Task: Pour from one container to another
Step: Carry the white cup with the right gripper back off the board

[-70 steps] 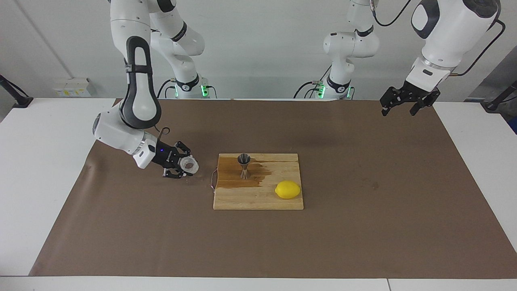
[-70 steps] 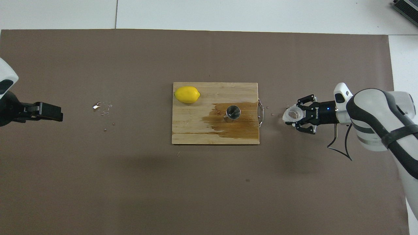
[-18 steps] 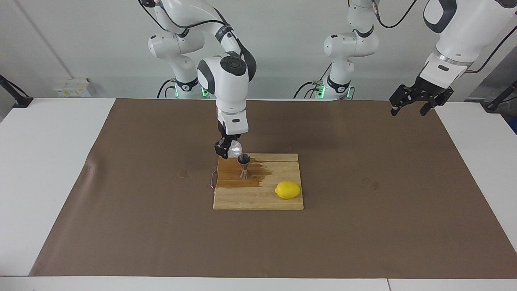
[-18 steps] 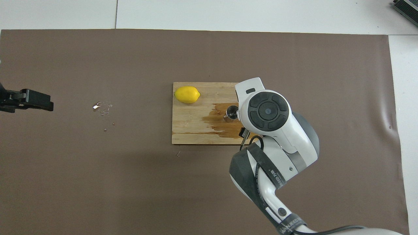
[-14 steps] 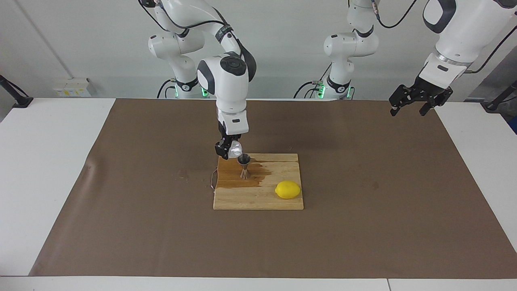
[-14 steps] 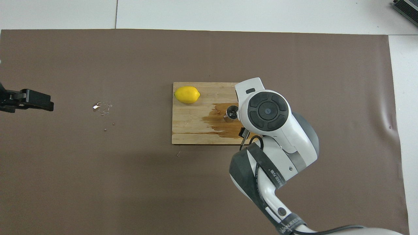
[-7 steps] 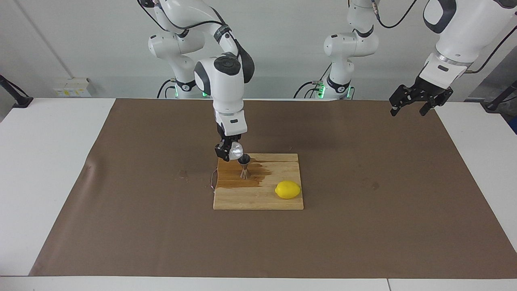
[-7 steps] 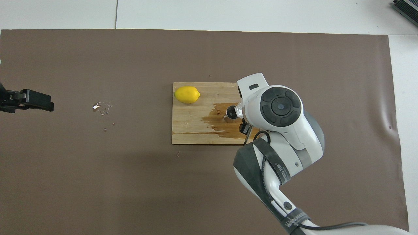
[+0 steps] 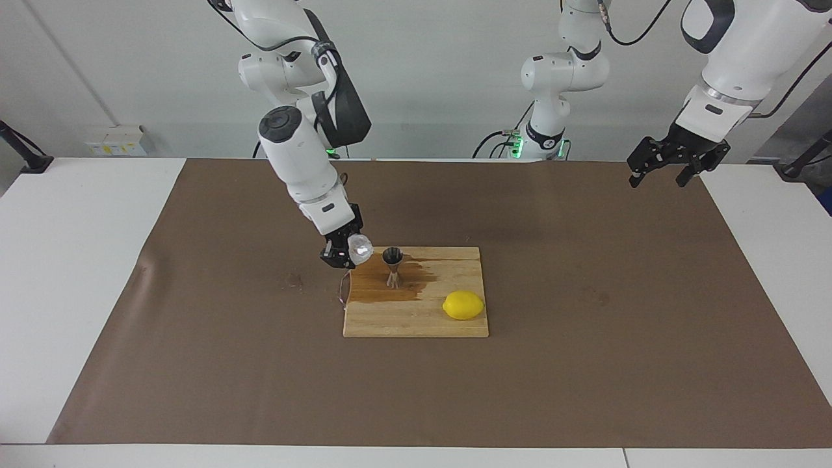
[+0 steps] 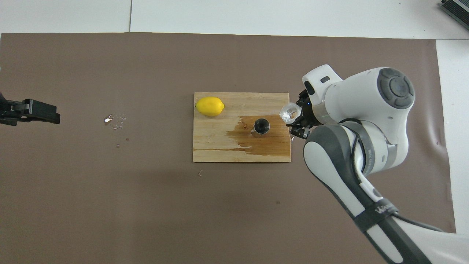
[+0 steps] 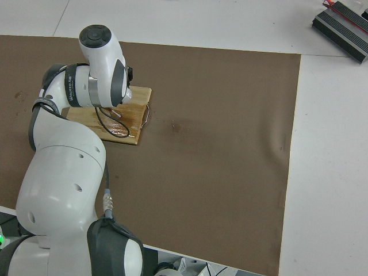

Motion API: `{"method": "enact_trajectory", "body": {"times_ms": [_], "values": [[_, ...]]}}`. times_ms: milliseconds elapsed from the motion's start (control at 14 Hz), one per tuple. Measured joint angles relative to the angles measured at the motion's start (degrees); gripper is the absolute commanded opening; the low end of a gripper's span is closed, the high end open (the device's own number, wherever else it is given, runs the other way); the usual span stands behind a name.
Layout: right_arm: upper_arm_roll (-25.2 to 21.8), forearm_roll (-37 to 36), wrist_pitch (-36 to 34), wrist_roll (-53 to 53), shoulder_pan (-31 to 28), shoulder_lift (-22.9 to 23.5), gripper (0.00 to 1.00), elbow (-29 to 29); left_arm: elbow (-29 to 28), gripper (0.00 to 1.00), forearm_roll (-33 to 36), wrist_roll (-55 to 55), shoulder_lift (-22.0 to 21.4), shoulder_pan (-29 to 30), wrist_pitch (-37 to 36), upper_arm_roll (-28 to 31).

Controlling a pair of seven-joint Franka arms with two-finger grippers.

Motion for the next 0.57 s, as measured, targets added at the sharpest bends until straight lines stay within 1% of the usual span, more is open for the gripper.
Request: {"method": "enact_trajectory", "body": {"times_ms": [142,356,570], "values": [[-0.06,6.64,0.00,-10.80,-4.47,-0.02,0.17,-1.37,0.00,1.00,0.00,0.00,0.00,0.00,0.00,0.00],[-0.18,16.11,0.01,-27.03,-11.53,-0.07,0.17,-6.03,0.00,1.00,0.00,0.00,0.00,0.00,0.00,0.00],[-0.26,21.60,2.82,-40.61,-16.67,-0.03,0.17,-12.22,0.00,1.00,0.00,0.00,0.00,0.00,0.00,0.00]]}}
